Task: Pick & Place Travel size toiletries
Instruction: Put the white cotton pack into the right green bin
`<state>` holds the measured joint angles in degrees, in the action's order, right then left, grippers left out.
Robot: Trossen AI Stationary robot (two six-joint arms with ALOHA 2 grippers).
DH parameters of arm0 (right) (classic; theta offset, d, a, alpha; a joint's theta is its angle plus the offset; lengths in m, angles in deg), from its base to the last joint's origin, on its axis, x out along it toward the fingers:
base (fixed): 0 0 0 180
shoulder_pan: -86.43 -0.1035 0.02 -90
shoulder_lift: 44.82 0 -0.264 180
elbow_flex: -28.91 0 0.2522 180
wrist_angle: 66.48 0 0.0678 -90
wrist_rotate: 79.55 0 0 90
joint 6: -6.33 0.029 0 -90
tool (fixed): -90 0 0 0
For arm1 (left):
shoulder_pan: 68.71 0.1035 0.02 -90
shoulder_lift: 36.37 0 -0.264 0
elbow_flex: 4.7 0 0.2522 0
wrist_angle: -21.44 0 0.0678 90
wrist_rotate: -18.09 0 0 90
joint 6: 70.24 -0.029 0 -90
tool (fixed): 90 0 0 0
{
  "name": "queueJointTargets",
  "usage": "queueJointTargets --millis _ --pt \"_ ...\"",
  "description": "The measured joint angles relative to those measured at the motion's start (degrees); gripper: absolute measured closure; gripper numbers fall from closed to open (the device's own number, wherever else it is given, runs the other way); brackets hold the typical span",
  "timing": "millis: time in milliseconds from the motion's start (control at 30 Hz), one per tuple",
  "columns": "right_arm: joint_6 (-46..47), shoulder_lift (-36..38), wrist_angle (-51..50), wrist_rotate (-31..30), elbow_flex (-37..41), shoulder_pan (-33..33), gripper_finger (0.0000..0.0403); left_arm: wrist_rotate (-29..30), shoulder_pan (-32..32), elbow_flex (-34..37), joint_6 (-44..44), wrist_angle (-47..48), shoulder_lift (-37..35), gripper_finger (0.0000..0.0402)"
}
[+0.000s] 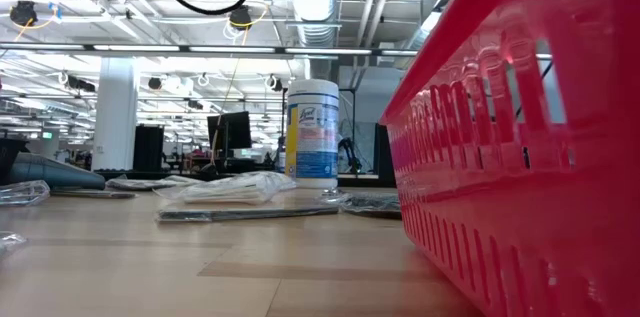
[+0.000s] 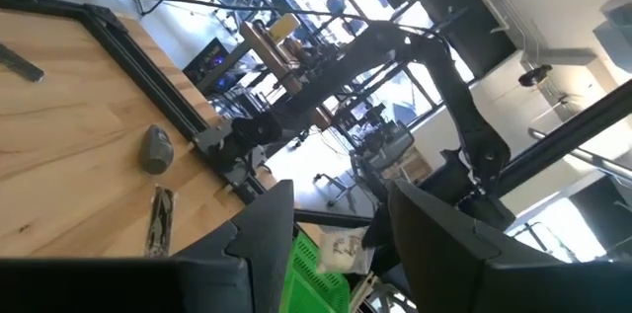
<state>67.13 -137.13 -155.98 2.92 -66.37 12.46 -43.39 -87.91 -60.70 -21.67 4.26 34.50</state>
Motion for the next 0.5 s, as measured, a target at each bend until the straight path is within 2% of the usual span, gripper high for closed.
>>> queueJointTargets --millis 133,500 --pt "-3.81 -0.99 2.42 0.04 0.29 -0.30 0.0403 -0.04 -1.12 0.00 0.14 0.00 0.00 0.0239" --pt "-3.83 -1.02 9.30 1.93 4.02 -0.33 0.0403 0.10 -2.30 0.00 0.19 0.00 0.00 0.0239"
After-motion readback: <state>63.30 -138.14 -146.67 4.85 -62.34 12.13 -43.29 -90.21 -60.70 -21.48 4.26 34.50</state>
